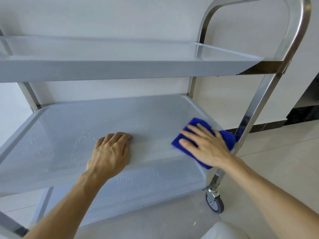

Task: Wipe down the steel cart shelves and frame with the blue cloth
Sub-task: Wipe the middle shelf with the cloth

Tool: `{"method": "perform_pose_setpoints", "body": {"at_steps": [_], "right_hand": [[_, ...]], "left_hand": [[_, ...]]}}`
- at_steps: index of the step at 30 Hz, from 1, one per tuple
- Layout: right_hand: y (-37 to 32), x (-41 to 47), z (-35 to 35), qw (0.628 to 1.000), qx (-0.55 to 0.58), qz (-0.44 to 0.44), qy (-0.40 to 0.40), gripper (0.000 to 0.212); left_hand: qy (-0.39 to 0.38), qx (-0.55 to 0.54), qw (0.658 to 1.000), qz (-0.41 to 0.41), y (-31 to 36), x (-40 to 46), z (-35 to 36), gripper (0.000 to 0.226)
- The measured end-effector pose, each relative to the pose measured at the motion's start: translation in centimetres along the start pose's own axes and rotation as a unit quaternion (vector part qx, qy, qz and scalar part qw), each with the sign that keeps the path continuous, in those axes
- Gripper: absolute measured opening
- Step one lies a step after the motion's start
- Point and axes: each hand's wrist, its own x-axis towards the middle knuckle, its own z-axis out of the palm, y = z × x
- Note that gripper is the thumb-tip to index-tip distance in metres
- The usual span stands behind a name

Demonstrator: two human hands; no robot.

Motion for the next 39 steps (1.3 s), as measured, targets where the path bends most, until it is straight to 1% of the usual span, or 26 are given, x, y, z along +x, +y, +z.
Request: {"method": "perform_pose_setpoints", "body": {"at_steps": [2,3,5,8,10,12,13,15,17,18,21,24,26,29,30,32,33,34,35,36,37,39], "right_hand": [[2.9,0.5,-0.7,0.997,-0.006,0.074,-0.006,0.068],[3.5,0.8,-0.7,0.996,-0.009,0.093,-0.011,0.07],[2.9,1.8,-0.5,0.994,-0.019,0.108,-0.016,0.075],[-1.1,2.9,0.0,0.995,-0.021,0.1,0.003,0.079],[-4.7,2.6,0.7,0.998,0.008,0.051,0.035,0.078],[-7.7,1.3,1.6,0.997,0.039,-0.028,0.059,0.075],[-8.4,0.4,2.1,0.995,0.041,-0.077,0.058,0.076],[-7.7,-0.8,2.3,0.985,0.017,-0.166,0.044,0.079],[-4.5,-1.0,1.5,0.978,-0.026,-0.205,0.023,0.084],[-2.5,-0.8,0.8,0.979,-0.048,-0.197,0.01,0.088],[3.4,-0.9,-1.0,0.987,-0.109,-0.118,-0.021,0.102],[6.1,-1.5,-1.4,0.986,-0.145,-0.078,-0.006,0.107],[5.5,-1.5,-1.2,0.99,-0.128,-0.062,-0.013,0.107],[2.5,-0.8,-1.2,0.997,-0.023,-0.044,-0.059,0.108],[1.4,-0.4,-1.2,0.996,0.025,-0.04,-0.078,0.103],[-0.7,0.1,-0.9,0.99,0.087,-0.051,-0.097,0.084],[-1.4,0.3,-0.5,0.991,0.089,-0.06,-0.084,0.075],[-1.8,0.5,0.0,0.993,0.081,-0.064,-0.054,0.071],[-1.8,0.8,0.4,0.995,0.074,-0.06,-0.018,0.07],[-1.6,1.3,0.5,0.997,0.067,-0.047,0.01,0.073],[-1.0,2.1,0.3,0.998,0.058,-0.029,0.02,0.078],[0.8,4.6,-0.1,0.999,0.034,0.024,-0.005,0.088]], "left_hand": [[0.004,0.008,1.0,-0.002,0.5,0.0,0.0,0.054],[0.007,0.013,1.0,-0.005,0.7,0.0,0.1,0.052],[0.014,0.017,1.0,-0.013,0.8,0.1,0.2,0.047],[0.015,0.013,0.999,-0.025,0.6,0.0,0.3,0.044],[0.018,0.011,0.999,-0.025,0.6,0.0,0.2,0.046],[0.017,0.005,1.0,-0.023,0.5,-0.1,0.0,0.053],[0.019,0.002,1.0,-0.021,0.4,-0.2,-0.1,0.058],[0.024,-0.003,1.0,-0.013,0.3,-0.5,-0.3,0.066],[0.023,-0.005,1.0,-0.007,0.2,-0.6,-0.5,0.067],[0.021,-0.005,1.0,-0.005,0.3,-0.6,-0.6,0.067],[0.015,-0.002,1.0,-0.002,0.6,-0.5,-0.5,0.064],[0.015,0.003,1.0,-0.008,0.7,-0.4,-0.3,0.055],[0.015,0.003,1.0,-0.013,0.7,-0.4,-0.2,0.05],[0.013,-0.003,1.0,-0.013,0.6,-0.2,-0.2,0.045],[0.012,-0.007,1.0,-0.01,0.4,0.1,-0.3,0.045],[-0.002,-0.017,1.0,0.006,-0.4,0.9,-0.9,0.044],[-0.013,-0.015,1.0,0.013,-1.0,1.6,-1.2,0.039],[-0.028,-0.001,0.999,0.02,-1.6,2.3,-1.5,0.034],[-0.045,0.017,0.999,0.024,-2.1,2.9,-1.6,0.033],[-0.061,0.037,0.997,0.021,-2.4,3.5,-1.6,0.039],[-0.078,0.046,0.996,0.008,-2.7,3.9,-1.3,0.046],[-0.095,0.027,0.995,-0.028,-2.9,4.4,-0.4,0.053]]}}
